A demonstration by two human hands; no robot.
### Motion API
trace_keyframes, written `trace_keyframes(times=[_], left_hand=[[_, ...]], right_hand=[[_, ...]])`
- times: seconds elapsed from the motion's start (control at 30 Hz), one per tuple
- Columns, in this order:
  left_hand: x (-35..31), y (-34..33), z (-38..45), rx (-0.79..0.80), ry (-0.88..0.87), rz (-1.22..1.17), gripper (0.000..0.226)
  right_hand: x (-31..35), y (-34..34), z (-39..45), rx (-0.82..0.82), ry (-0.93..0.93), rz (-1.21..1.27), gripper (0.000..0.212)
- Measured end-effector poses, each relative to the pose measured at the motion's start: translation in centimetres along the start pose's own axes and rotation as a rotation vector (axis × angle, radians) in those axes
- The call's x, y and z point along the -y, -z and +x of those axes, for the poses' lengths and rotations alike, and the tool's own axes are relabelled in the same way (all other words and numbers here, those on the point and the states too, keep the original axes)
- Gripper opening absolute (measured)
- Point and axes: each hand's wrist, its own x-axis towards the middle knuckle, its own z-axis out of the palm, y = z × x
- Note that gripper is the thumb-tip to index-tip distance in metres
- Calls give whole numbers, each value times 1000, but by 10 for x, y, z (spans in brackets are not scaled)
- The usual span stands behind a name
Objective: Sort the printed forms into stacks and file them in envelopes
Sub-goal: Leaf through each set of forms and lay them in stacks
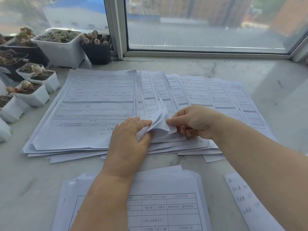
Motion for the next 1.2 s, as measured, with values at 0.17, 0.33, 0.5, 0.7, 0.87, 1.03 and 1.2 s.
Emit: trace_keyframes(times=[0.17,0.33,0.5,0.7,0.87,1.03,1.2], left_hand=[[2,0,2,-76,31,-81,37],[0,-1,0,-30,19,-55,13],[3,-3,2,153,-64,213,31],[7,-6,4,126,-40,155,14],[-7,-14,8,133,45,327,16],[-52,8,10,301,-23,561,28],[-79,26,-97,191,-311,368,28]], right_hand=[[-2,2,0,7,5,46,11],[0,0,-2,-1,14,34,15],[4,14,-18,-211,65,18,24],[-32,25,-92,-414,185,114,26],[-92,-19,-191,-181,96,68,18],[-157,-67,-268,-160,-5,-54,14],[-189,-92,-299,-224,-25,44,18]])
